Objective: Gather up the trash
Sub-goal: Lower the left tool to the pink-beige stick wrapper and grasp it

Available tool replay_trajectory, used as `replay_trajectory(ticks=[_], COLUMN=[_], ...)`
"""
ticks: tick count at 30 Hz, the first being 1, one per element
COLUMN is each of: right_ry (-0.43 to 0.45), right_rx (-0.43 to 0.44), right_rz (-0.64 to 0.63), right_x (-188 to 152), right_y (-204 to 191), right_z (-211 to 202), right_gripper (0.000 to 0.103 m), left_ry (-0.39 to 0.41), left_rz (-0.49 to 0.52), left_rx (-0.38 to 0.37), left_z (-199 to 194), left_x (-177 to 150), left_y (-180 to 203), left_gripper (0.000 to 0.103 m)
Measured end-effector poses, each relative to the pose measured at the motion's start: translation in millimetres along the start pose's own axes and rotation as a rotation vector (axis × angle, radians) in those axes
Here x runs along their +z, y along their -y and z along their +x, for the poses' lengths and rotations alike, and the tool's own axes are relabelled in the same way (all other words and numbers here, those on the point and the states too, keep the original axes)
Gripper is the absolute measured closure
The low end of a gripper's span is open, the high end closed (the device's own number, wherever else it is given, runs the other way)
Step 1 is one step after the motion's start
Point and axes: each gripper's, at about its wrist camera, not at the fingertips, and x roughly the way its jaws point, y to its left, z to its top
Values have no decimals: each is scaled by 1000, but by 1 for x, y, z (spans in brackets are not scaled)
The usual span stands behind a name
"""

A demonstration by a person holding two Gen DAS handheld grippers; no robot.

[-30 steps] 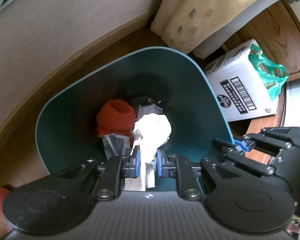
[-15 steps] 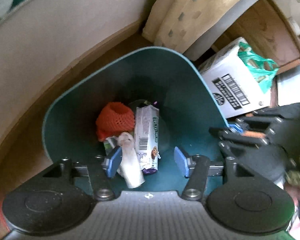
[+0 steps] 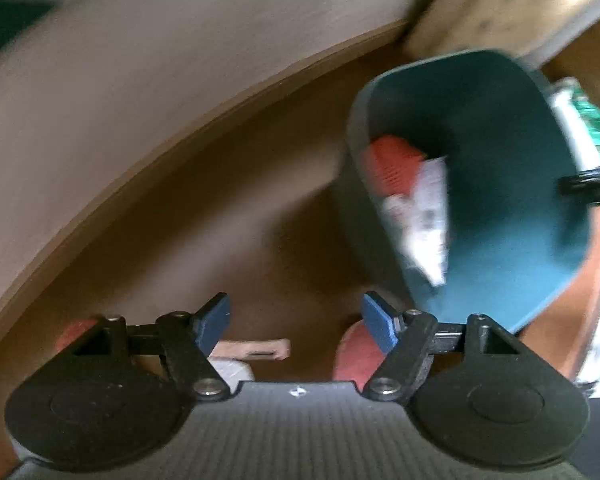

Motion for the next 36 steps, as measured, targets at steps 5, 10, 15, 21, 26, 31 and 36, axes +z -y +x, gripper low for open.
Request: replay_trajectory(ticks=[5,10,15,21,26,31,36], right_ry=[-22,-47,-75,-95,-111,-107,-97], right_rx=[14,24,42,47,60,68,73], right_rz=[9,9,21,58,83,94,96], right_x=[2,3,4,6,7,8,6], right_y=[5,9,12,19,24,27,28], right_z=[3,6,9,15,17,19,18], right_gripper=[101,101,101,101,101,101,101], left_ry=[-54,-209,-319,-399,-402,-376,-403], left_rz=[-103,-317,-596,-735,-947,-935,-948], left_rx=[55,20,-29,0,-36,-59,4], left_z=[41,109,174,235,254,258,268], left_x=[-10,-24,-42,-61,-77,-70,-76], left_y=[-29,-60,-89,-92,-105,-89,-96], left_gripper=[31,31,31,31,32,32,33])
